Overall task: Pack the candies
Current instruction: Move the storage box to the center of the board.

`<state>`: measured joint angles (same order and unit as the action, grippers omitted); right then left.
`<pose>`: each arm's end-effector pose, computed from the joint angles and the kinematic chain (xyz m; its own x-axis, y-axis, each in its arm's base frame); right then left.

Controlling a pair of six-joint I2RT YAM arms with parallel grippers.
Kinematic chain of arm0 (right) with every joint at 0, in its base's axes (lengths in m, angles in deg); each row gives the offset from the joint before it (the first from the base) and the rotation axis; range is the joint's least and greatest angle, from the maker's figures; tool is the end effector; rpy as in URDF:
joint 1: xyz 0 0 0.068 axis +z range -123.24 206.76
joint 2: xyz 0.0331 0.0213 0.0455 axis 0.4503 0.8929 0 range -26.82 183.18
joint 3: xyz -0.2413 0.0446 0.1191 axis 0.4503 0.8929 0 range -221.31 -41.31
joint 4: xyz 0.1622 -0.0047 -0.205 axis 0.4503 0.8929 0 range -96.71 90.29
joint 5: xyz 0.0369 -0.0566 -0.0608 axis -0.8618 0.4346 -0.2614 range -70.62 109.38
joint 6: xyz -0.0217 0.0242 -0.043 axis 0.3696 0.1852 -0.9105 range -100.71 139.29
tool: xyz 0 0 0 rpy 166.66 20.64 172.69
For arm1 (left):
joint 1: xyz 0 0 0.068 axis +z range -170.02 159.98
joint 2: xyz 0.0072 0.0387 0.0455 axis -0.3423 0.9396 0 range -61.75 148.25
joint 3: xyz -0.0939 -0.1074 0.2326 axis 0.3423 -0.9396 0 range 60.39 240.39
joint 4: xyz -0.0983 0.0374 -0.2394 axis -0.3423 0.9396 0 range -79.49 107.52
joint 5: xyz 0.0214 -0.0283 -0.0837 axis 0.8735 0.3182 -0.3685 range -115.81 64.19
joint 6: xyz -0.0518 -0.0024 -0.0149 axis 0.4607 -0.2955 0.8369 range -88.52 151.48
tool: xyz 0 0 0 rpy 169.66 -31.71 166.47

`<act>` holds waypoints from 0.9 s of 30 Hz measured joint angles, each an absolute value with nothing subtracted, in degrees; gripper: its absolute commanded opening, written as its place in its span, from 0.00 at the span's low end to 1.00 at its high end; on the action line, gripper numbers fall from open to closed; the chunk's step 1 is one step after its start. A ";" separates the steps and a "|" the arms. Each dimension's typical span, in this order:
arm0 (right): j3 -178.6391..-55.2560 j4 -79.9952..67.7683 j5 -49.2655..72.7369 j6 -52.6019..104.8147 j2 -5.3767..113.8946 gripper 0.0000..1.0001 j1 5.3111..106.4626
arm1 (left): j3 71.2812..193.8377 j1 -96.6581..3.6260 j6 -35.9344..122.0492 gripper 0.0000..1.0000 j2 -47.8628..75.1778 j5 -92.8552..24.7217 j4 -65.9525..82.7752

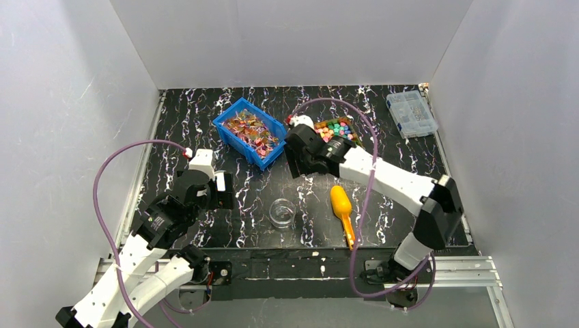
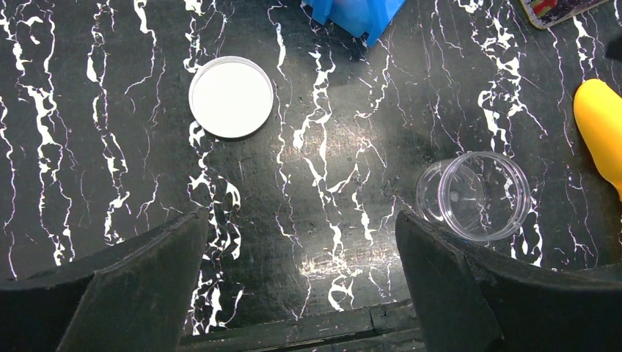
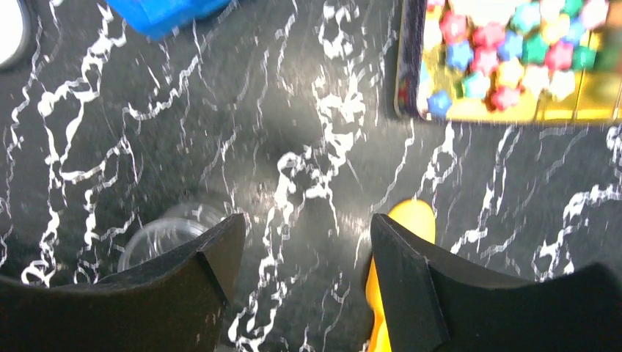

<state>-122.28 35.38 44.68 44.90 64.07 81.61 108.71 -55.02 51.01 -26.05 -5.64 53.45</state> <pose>0.2088 0.2702 0.3107 -0.6633 -0.2632 -0.7006 -0.3339 0.9419 -0.0377 0.1089 -0.0613 0.3254 -0.4882 -0.0412 -0.8718 0.1395 0.9823 -0.1246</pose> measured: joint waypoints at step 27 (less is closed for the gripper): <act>-151.70 18.68 25.55 22.06 95.26 0.74 69.46 | 108.71 -55.02 50.99 0.99 -25.19 -5.49 53.45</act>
